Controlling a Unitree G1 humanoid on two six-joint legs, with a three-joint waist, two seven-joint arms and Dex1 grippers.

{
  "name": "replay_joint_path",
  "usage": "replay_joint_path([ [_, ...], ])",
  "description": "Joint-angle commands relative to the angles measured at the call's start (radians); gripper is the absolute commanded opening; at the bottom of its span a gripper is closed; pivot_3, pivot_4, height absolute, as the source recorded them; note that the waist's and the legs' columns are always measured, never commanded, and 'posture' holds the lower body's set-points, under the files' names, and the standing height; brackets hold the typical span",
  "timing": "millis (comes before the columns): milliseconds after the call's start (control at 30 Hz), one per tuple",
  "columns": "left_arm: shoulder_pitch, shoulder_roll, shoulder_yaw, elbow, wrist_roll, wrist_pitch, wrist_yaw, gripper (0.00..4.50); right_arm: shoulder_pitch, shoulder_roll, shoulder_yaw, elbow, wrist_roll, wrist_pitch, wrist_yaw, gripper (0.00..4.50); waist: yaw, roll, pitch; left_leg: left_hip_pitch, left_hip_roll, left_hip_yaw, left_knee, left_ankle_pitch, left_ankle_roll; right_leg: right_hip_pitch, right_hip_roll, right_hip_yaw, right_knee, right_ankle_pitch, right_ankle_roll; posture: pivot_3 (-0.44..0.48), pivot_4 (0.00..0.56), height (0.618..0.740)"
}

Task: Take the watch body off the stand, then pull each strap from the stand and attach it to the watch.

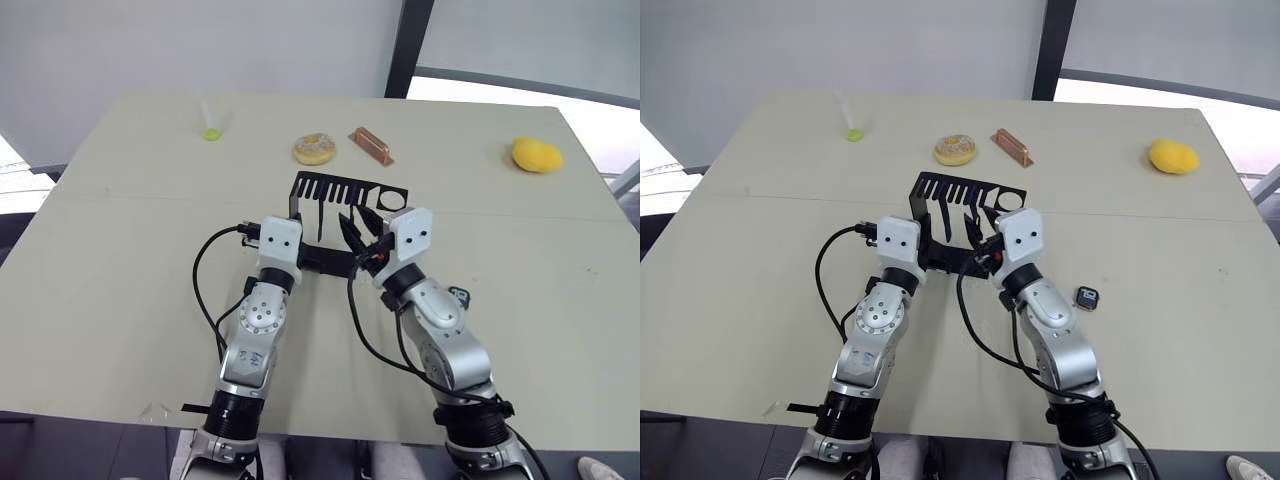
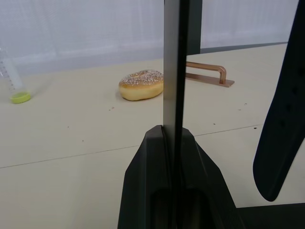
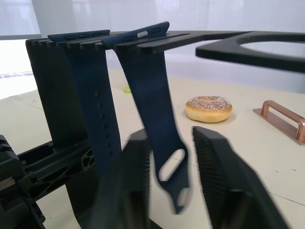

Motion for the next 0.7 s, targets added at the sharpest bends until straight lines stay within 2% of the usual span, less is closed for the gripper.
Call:
replay_joint_path([
  [33, -0.014, -0.013, -0.004, -0.022, -0.006, -0.014, -0.006, 0.00, -0.008, 0.017, 0.000, -0.028, 0.015, -0.033, 0.010, 0.03, -0.001, 0.000, 0.000, 0.000, 0.000, 0.000, 0.000, 0.000, 0.000, 0.000, 0.000, 0.000, 0.000, 0.000, 0.000, 0.000, 0.150, 0.740],
  [467, -0.024, -0.008, -0.003, -0.011, -0.013, 0.003, -0.017, 0.00, -0.040, -0.051, 0.051, -0.053, -0.084, -0.144, 0.046, 0.03, -0.004, 0.000, 0.000, -0.001, 0.000, 0.000, 0.000, 0.000, 0.000, 0.000, 0.000, -0.001, -0.001, 0.000, 0.000, 0.000, 0.150, 0.740],
  [700, -0.031, 0.000, -0.005, -0.009, -0.006, 0.008, -0.029, 0.00, -0.003, -0.089, 0.080, -0.077, -0.099, -0.121, 0.077, 0.03, -0.003, 0.000, 0.000, -0.001, 0.000, 0.000, -0.001, 0.000, 0.000, 0.000, 0.000, -0.001, -0.002, 0.000, 0.000, 0.000, 0.150, 0.740],
])
